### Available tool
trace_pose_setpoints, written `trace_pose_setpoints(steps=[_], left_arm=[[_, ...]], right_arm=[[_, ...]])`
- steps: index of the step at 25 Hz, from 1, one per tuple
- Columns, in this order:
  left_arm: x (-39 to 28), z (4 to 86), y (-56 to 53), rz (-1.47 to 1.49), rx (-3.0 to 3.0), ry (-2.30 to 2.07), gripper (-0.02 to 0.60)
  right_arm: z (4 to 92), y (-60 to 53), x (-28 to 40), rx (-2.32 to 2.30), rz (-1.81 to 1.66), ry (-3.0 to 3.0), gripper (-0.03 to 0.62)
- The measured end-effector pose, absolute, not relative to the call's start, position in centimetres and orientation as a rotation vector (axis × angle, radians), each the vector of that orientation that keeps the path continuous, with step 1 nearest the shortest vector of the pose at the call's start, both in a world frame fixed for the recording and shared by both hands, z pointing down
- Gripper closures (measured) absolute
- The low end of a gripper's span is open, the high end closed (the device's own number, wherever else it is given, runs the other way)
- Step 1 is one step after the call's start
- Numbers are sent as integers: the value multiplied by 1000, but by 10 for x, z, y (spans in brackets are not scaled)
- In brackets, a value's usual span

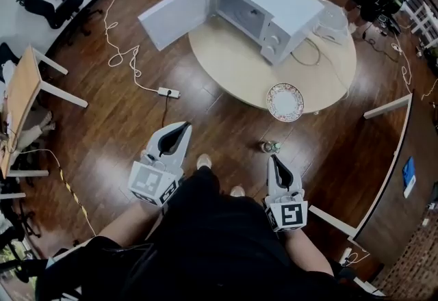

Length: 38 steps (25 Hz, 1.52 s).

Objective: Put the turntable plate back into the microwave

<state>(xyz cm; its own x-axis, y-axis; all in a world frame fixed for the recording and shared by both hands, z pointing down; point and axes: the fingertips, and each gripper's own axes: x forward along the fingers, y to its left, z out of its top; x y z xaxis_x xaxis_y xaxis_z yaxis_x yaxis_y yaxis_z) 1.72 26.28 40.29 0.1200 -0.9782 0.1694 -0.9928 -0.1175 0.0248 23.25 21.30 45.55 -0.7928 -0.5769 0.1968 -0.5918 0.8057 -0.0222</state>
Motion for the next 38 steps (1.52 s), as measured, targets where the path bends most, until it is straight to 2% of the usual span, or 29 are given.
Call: trace_pose_setpoints(steps=[20,38], left_arm=[[-93,385,196,99,2416,-1923,577],[-118,393,177,94,2460,-1813,577]], right_arm=[[451,172,136,1113,148,-2780,594],[442,156,108,1157,143,-2759,594]])
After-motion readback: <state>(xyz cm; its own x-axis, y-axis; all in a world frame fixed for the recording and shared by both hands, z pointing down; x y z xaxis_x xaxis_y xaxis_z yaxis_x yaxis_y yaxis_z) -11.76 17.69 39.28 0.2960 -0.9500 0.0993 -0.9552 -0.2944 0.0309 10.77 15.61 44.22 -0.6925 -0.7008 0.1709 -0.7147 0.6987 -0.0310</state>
